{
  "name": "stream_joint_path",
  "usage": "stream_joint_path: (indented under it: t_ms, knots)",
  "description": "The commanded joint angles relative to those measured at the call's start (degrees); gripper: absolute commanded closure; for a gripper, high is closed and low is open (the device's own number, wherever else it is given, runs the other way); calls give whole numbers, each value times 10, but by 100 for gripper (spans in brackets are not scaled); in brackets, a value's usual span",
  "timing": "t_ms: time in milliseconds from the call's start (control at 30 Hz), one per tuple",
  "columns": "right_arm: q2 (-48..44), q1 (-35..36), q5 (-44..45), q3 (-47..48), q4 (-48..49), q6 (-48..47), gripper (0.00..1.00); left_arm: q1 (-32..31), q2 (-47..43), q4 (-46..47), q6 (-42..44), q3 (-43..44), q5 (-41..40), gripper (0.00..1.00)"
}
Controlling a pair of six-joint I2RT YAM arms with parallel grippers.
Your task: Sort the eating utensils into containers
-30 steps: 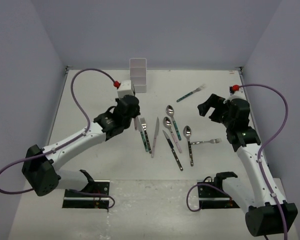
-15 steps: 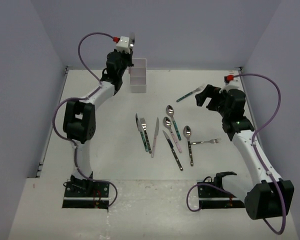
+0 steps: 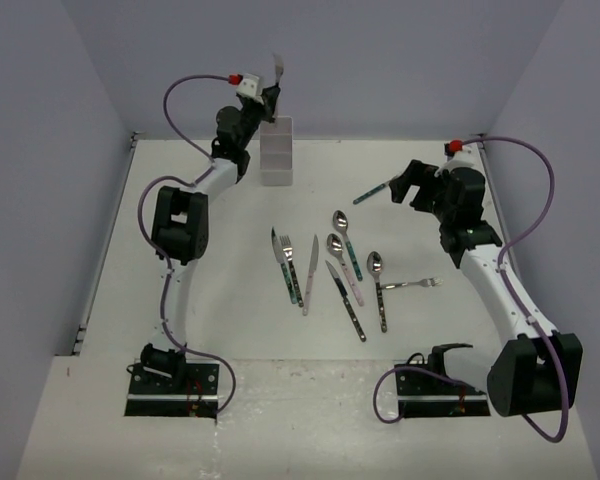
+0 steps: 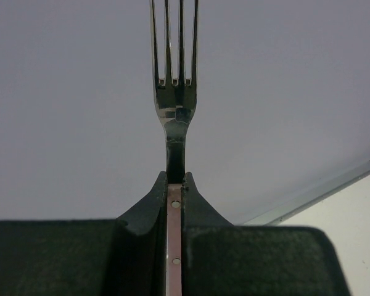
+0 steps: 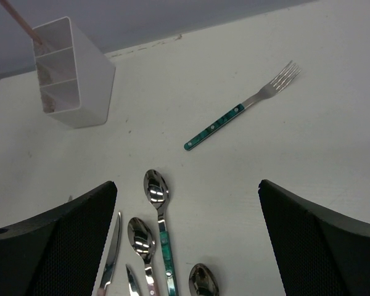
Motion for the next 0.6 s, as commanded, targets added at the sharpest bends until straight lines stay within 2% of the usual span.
stream_joint_path:
  t_ms: [0,133,333,467,567]
  knots:
    - [-2,2,13,9,41,-11,1,1,4,60,4,48,7,100]
    - [5,1,16,12,39,-17,1,1,28,91,19,46,-9,100]
    - [17,2,10,26,28,-15,1,0,59,88,17,57,-6,100]
    - [17,2,12,23,25,-14,1,0,46,105,25,8,-29,100]
    - [15,2,17,17,26,-10,1,0,29,119,34,-25,-17,97]
